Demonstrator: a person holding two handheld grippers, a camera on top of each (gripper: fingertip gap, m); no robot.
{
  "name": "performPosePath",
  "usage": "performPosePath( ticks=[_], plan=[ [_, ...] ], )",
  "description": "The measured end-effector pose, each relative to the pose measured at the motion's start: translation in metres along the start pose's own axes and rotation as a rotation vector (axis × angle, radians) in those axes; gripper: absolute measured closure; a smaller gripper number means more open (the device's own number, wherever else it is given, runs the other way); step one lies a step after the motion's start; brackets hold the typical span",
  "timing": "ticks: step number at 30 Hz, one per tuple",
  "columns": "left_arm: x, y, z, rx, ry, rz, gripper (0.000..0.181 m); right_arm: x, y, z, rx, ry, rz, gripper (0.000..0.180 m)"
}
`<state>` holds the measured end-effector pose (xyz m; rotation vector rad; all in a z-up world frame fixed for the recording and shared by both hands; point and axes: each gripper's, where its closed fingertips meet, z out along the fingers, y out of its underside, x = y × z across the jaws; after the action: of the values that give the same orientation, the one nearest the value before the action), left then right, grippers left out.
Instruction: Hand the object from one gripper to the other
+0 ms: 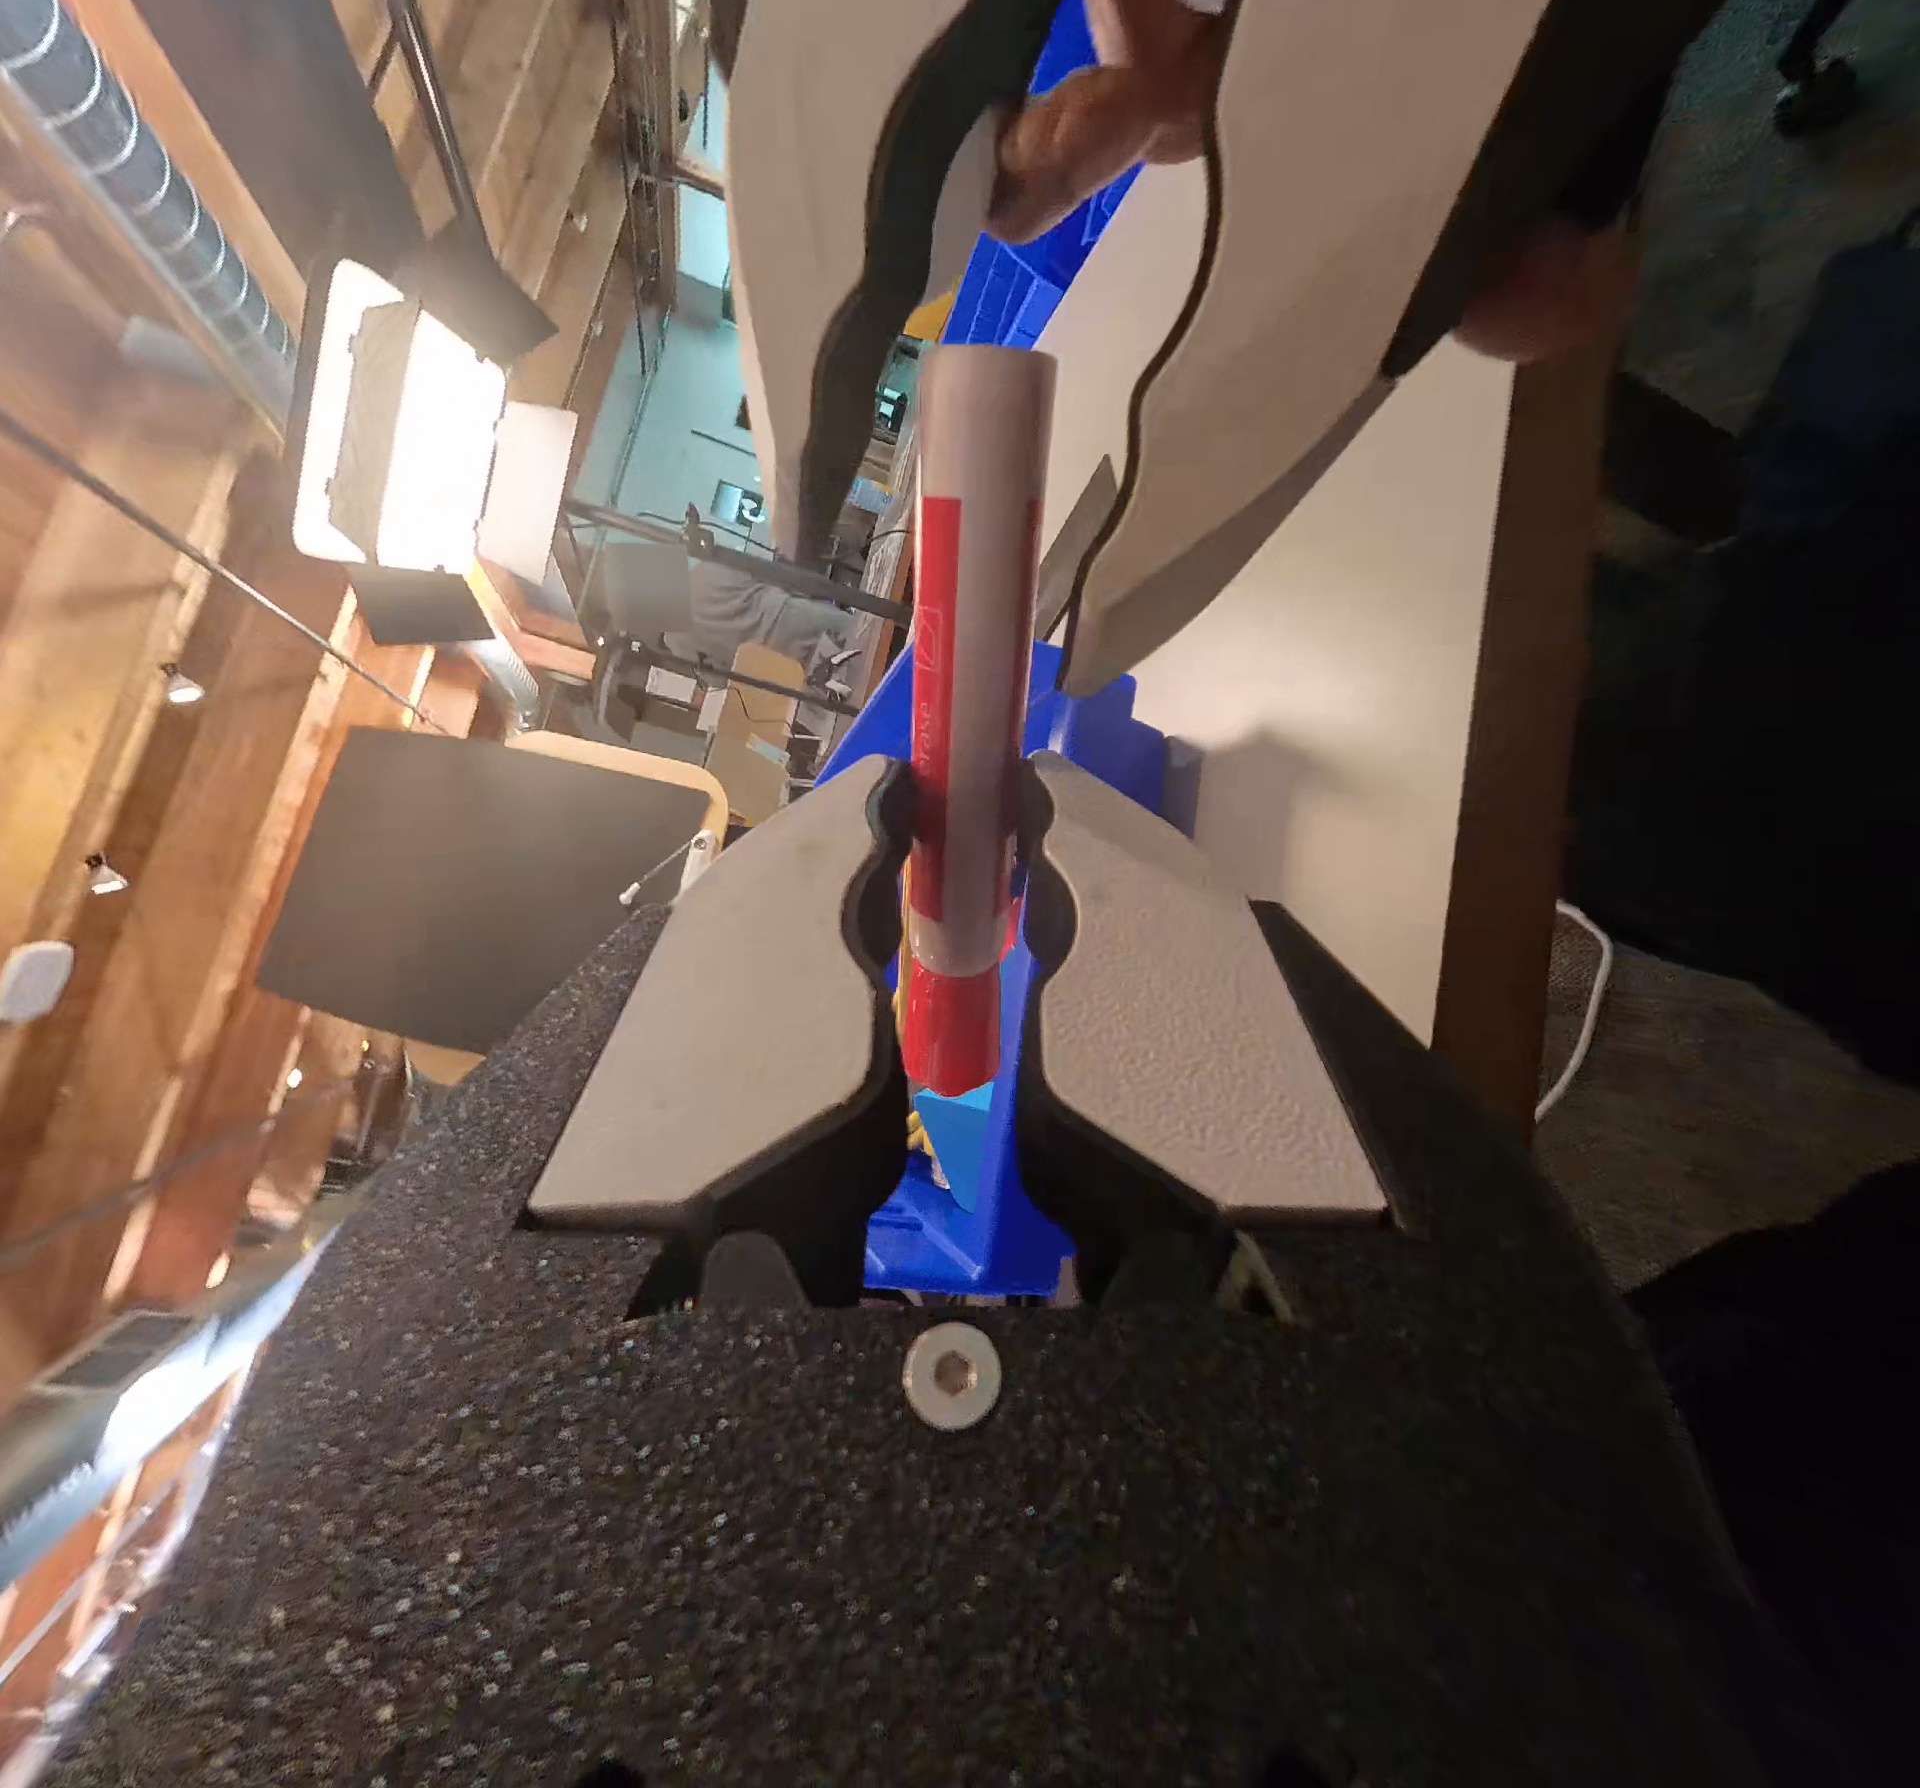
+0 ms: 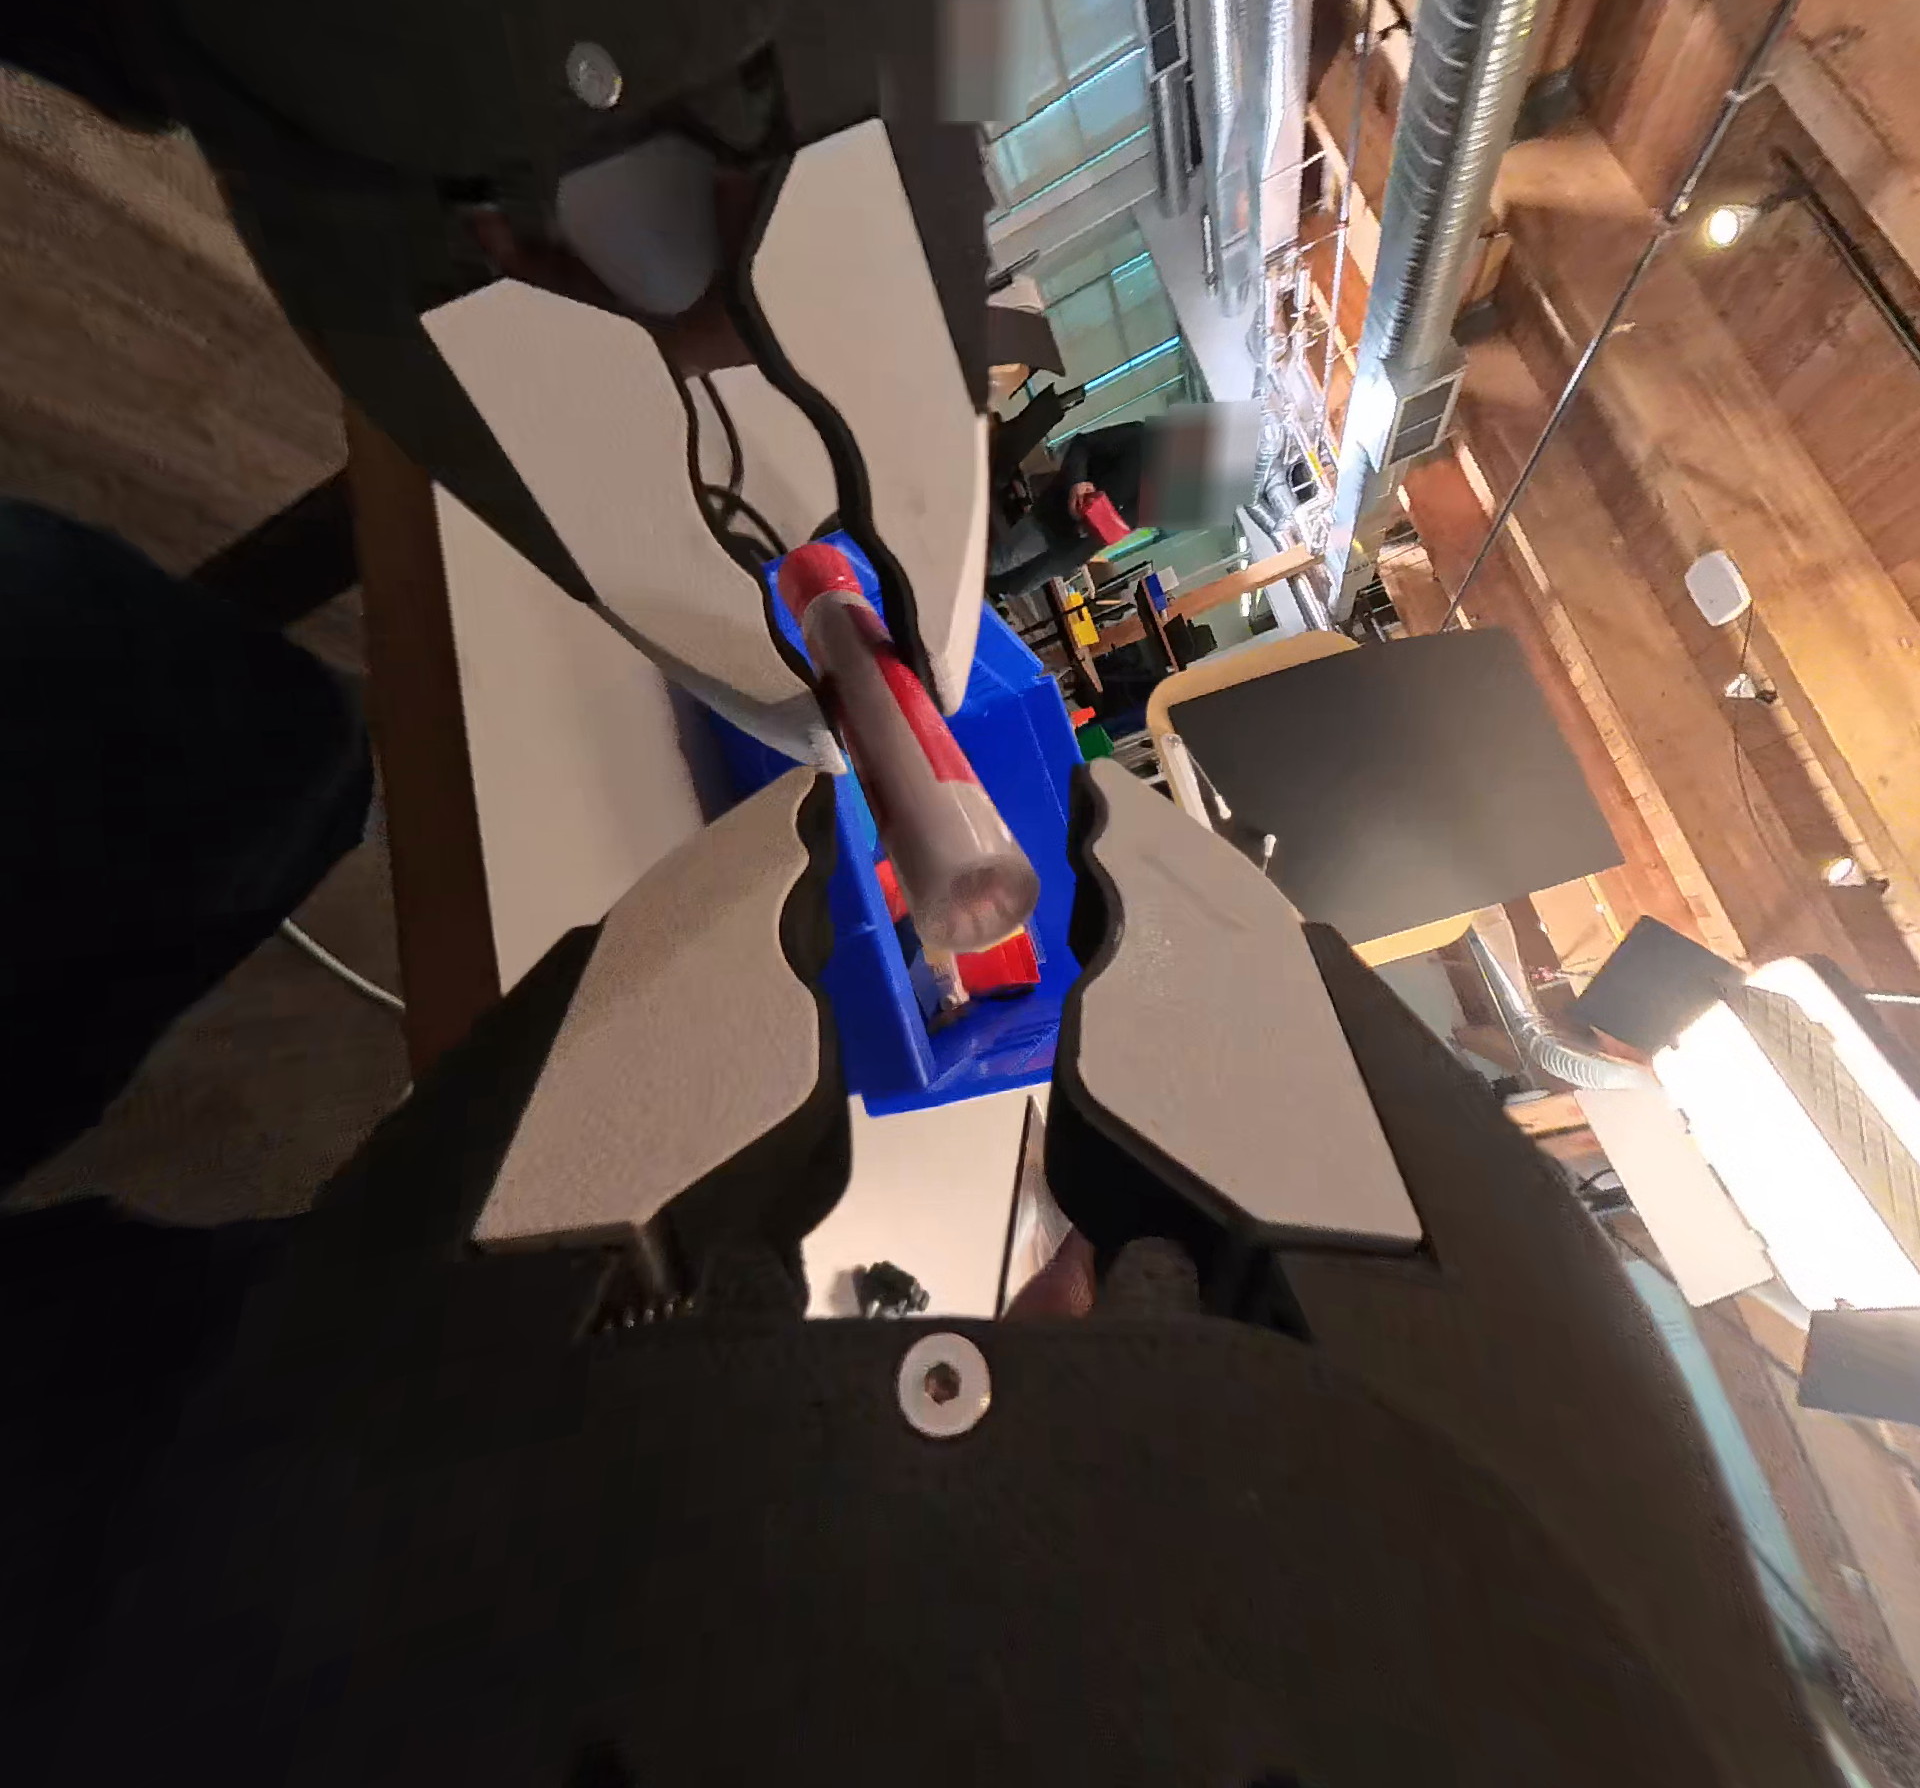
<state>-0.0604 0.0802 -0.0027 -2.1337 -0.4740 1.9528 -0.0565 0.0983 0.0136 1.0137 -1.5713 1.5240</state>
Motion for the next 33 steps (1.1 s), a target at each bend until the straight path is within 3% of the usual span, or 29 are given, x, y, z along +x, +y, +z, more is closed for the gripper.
performPosePath(
  ticks=[6,9,13,17,20,22,25,27,28,31,33],
  plan=[
    [0.005,0.002,0.002,-0.036,0.007,0.093,0.161,-0.014,-0.001,0.0,-0.018,-0.071,-0.034,0.158],
    [-0.002,0.002,0.003,-0.013,-0.028,-0.014,0.157,-0.008,0.001,0.004,-0.011,-0.013,-0.034,0.16],
    [-0.033,-0.01,-0.007,0.177,-0.091,-0.416,0.137,0.015,0.001,0.001,0.052,0.169,0.02,0.16],
    [-0.067,-0.011,-0.019,0.473,-0.089,-1.057,0.119,0.032,0.0,-0.013,0.159,0.357,0.172,0.161],
    [-0.065,-0.018,-0.017,0.723,0.133,-1.534,0.123,0.034,-0.001,-0.028,0.24,0.457,0.324,0.161],
    [-0.052,-0.032,-0.011,0.827,0.327,-1.714,0.127,0.029,-0.002,-0.035,0.283,0.48,0.421,0.161],
    [-0.03,-0.057,-0.003,0.851,0.514,-1.763,0.13,0.02,-0.007,-0.038,0.309,0.482,0.429,0.161],
    [-0.021,-0.071,-0.002,0.841,0.541,-1.708,0.151,0.014,-0.01,-0.035,0.317,0.465,0.427,0.161],
    [-0.02,-0.074,-0.003,0.839,0.519,-1.673,0.16,0.013,-0.008,-0.032,0.314,0.459,0.445,0.161],
    [-0.022,-0.066,0.0,0.74,0.368,-1.538,0.161,0.005,-0.004,-0.024,0.319,0.339,0.552,0.157],
    [-0.033,-0.048,0.001,0.625,0.169,-1.403,0.16,0.004,-0.001,-0.021,0.317,0.256,0.622,0.15]
  ],
)
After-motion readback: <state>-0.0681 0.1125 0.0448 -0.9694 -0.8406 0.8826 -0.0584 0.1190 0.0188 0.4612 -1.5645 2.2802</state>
